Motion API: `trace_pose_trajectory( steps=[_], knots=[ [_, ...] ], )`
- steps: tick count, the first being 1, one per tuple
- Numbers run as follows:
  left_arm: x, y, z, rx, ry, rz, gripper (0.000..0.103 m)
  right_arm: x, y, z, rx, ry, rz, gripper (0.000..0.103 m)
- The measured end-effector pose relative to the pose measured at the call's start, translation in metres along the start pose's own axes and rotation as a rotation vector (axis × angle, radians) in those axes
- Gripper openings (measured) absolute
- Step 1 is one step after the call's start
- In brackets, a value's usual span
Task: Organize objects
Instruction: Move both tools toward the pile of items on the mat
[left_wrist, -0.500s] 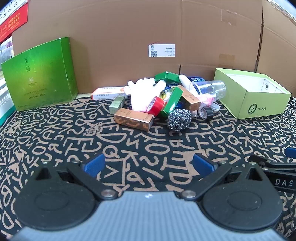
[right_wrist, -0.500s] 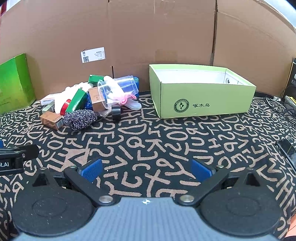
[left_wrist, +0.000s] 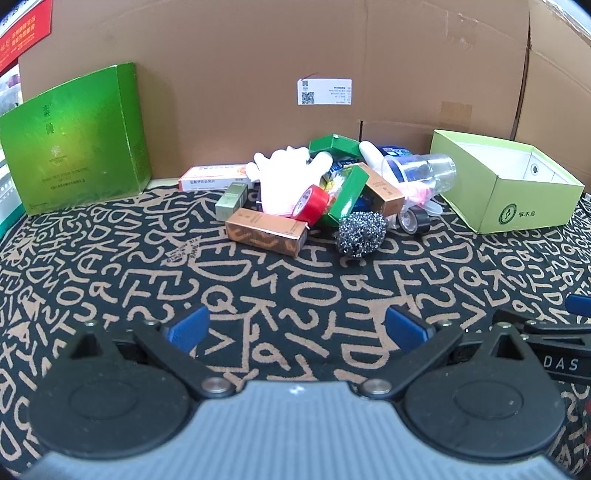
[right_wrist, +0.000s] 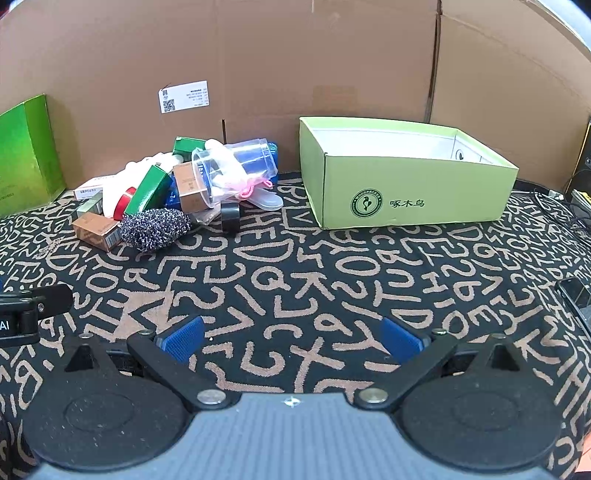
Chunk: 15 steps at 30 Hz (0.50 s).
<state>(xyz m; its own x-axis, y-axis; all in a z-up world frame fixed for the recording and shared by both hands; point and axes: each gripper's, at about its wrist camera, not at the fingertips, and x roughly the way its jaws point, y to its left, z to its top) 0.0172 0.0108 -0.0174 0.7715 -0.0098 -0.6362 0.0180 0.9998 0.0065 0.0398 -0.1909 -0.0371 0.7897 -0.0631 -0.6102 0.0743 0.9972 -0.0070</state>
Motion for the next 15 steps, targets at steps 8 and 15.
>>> trace_pose_trajectory(
  steps=[8, 15],
  knots=[
    [0.01, 0.005, 0.003, -0.012, 0.023, -0.012, 0.103, 0.01, 0.003, 0.004, -0.007, 0.016, 0.005, 0.103],
    [0.023, 0.014, 0.007, -0.047, 0.045, -0.034, 0.103, 0.02, 0.007, 0.006, -0.007, 0.013, 0.027, 0.103]
  ],
)
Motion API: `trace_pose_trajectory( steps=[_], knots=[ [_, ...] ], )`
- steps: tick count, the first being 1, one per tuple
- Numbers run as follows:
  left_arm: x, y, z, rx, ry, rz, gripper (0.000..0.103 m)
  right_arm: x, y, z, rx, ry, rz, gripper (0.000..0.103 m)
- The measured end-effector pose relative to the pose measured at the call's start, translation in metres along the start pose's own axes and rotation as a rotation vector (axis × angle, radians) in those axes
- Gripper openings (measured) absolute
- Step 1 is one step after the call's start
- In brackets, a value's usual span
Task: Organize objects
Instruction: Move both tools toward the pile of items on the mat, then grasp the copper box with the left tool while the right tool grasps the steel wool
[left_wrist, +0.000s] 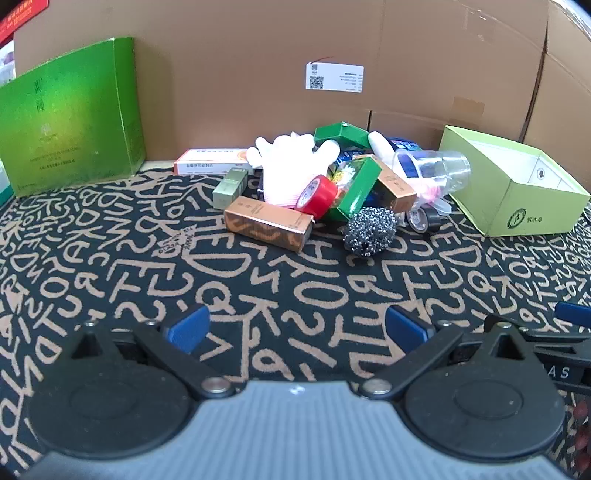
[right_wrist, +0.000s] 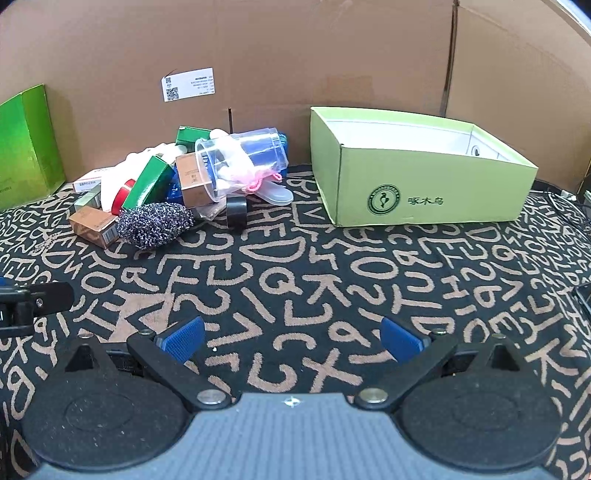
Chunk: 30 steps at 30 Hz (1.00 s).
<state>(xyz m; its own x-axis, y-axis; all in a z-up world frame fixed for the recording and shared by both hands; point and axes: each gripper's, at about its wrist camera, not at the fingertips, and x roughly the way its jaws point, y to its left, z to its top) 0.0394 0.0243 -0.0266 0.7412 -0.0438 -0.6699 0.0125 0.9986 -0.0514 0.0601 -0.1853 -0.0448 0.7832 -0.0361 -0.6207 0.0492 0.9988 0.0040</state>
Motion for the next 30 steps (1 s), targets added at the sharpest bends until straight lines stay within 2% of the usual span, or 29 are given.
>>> trace_pose_trajectory(
  steps=[7, 12, 16, 22, 28, 30],
  knots=[
    [0.013, 0.009, 0.009, 0.016, 0.011, -0.017, 0.103, 0.009, 0.007, 0.007, -0.004, -0.031, 0.099, 0.103],
    [0.03, 0.026, 0.032, -0.022, 0.023, -0.025, 0.103, 0.019, 0.017, 0.019, 0.007, -0.082, 0.17, 0.103],
    [0.049, 0.037, 0.048, -0.029, 0.013, -0.005, 0.103, 0.034, 0.028, 0.032, -0.009, -0.067, 0.244, 0.103],
    [0.076, 0.034, 0.063, 0.011, 0.03, -0.033, 0.103, 0.058, 0.051, 0.042, -0.084, -0.04, 0.267, 0.103],
    [0.102, 0.031, 0.073, 0.077, 0.035, -0.034, 0.103, 0.075, 0.076, 0.049, -0.212, -0.06, 0.304, 0.103],
    [0.113, 0.032, 0.077, 0.084, 0.061, -0.056, 0.103, 0.079, 0.083, 0.052, -0.237, -0.065, 0.31, 0.097]
  ],
)
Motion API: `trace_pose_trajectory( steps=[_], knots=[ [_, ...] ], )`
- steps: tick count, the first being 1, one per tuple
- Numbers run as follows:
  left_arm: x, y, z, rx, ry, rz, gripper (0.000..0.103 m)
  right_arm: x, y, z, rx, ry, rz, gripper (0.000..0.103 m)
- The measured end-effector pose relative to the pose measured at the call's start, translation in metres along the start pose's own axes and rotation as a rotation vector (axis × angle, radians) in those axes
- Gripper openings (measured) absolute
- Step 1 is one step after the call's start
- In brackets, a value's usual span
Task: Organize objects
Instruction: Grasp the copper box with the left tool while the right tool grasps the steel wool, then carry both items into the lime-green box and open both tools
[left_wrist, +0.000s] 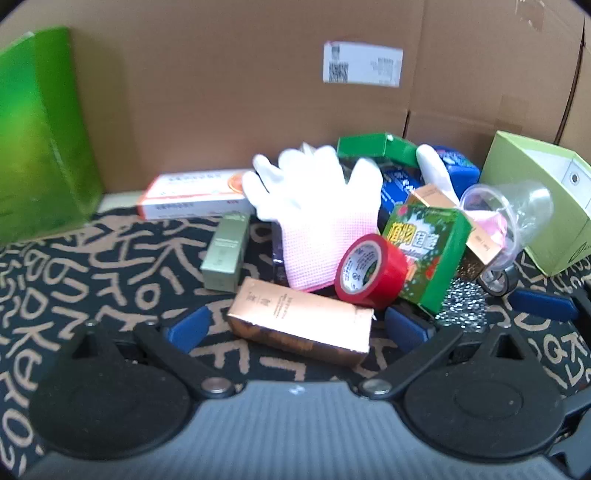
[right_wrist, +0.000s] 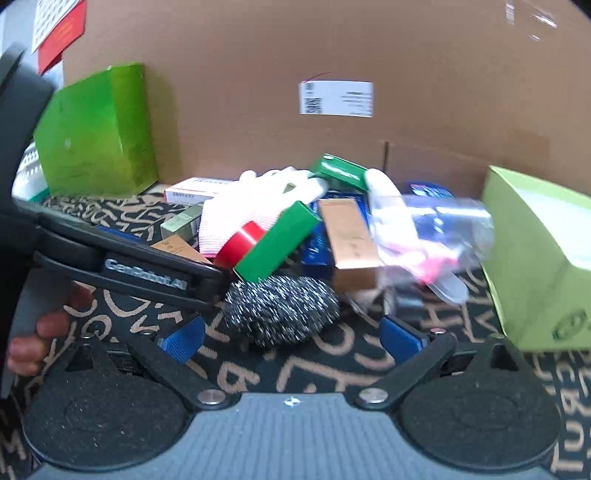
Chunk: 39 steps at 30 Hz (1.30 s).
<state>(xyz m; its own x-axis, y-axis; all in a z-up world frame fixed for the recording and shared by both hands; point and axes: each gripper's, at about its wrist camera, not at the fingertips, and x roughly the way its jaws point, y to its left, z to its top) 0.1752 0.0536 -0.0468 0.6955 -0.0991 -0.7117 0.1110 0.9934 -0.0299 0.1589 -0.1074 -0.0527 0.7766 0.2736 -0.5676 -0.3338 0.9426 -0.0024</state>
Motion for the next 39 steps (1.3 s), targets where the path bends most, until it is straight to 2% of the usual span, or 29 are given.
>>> trace_pose_trajectory(
  steps=[3, 5, 9, 13, 20, 22, 24, 25, 31, 35, 39],
  knots=[
    [0.011, 0.003, 0.001, -0.001, 0.034, -0.04, 0.088, 0.01, 0.001, 0.004, -0.008, 0.002, 0.009, 0.082],
    [0.008, 0.003, -0.001, 0.003, 0.015, -0.04, 0.087, 0.009, 0.0, 0.002, 0.015, 0.01, 0.022, 0.059],
    [0.0, -0.001, -0.007, -0.001, 0.016, -0.071, 0.086, -0.007, 0.0, -0.006, 0.038, -0.005, 0.019, 0.051],
    [-0.019, -0.008, -0.023, 0.015, 0.034, -0.114, 0.086, -0.031, -0.006, -0.022, 0.059, -0.006, 0.033, 0.049],
    [-0.059, -0.029, -0.069, 0.087, 0.02, -0.112, 0.087, -0.08, -0.018, -0.053, 0.092, -0.02, -0.016, 0.047],
    [-0.062, -0.033, -0.075, 0.09, 0.009, -0.089, 0.094, -0.086, -0.02, -0.058, 0.096, -0.025, -0.031, 0.047],
    [-0.062, -0.036, -0.077, 0.095, 0.009, -0.069, 0.092, -0.09, -0.023, -0.061, 0.11, -0.026, -0.039, 0.047],
    [-0.062, -0.037, -0.077, 0.102, 0.006, -0.062, 0.086, -0.092, -0.024, -0.063, 0.116, -0.031, -0.04, 0.047],
    [-0.068, -0.043, -0.079, 0.109, 0.005, -0.084, 0.085, -0.107, -0.027, -0.067, 0.14, -0.07, -0.048, 0.047],
    [-0.083, -0.049, -0.071, 0.104, -0.021, -0.122, 0.085, -0.12, -0.036, -0.064, 0.151, -0.112, -0.038, 0.047],
    [-0.101, -0.069, -0.044, 0.129, -0.091, -0.19, 0.085, -0.136, -0.055, -0.052, 0.152, -0.169, -0.055, 0.047]
  ],
)
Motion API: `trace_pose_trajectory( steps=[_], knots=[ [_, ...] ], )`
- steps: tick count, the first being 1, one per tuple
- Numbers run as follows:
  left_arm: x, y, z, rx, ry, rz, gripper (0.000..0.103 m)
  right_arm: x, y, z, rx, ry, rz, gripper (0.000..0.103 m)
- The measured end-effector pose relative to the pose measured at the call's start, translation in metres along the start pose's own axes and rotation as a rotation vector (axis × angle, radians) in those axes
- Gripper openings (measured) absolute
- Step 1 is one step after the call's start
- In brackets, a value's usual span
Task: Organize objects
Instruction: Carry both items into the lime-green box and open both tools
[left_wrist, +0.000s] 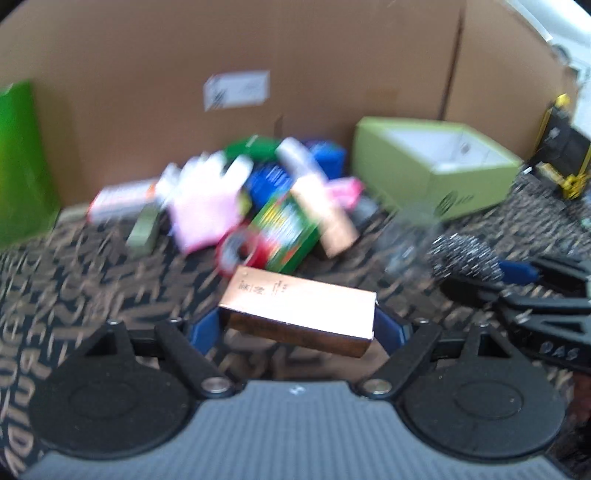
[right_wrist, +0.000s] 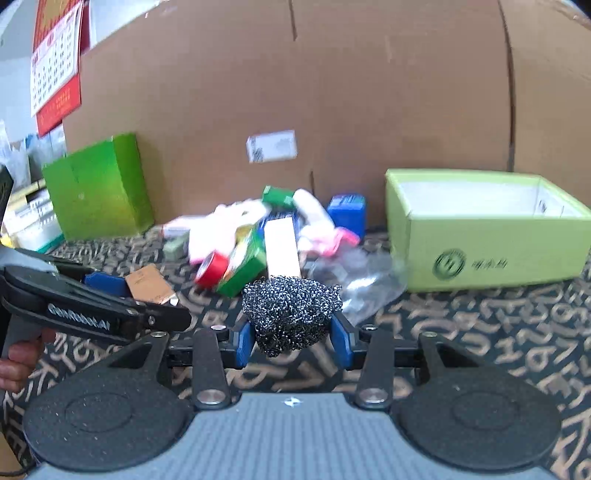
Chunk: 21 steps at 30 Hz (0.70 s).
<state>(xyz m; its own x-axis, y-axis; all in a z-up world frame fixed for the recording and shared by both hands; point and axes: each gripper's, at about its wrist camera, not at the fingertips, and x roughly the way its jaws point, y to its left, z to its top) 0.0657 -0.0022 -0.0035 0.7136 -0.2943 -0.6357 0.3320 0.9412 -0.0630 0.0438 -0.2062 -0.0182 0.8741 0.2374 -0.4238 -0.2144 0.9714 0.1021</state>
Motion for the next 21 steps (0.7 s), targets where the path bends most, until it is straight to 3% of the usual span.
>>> trace_pose_trajectory(
  steps=[5, 12, 17, 21],
  knots=[
    [0.002, -0.036, 0.05, 0.031, -0.066, -0.124, 0.085, -0.01, -0.035, 0.029, -0.036, -0.073, -0.088, 0.047],
    [0.04, -0.094, 0.126, 0.041, -0.107, -0.201, 0.085, 0.016, -0.102, 0.07, -0.035, -0.096, -0.267, 0.048],
    [0.098, -0.128, 0.167, 0.059, -0.105, -0.194, 0.085, 0.057, -0.154, 0.09, -0.027, -0.036, -0.351, 0.048],
    [0.149, -0.15, 0.183, 0.11, -0.063, -0.193, 0.085, 0.094, -0.186, 0.095, 0.009, 0.063, -0.337, 0.049]
  ],
)
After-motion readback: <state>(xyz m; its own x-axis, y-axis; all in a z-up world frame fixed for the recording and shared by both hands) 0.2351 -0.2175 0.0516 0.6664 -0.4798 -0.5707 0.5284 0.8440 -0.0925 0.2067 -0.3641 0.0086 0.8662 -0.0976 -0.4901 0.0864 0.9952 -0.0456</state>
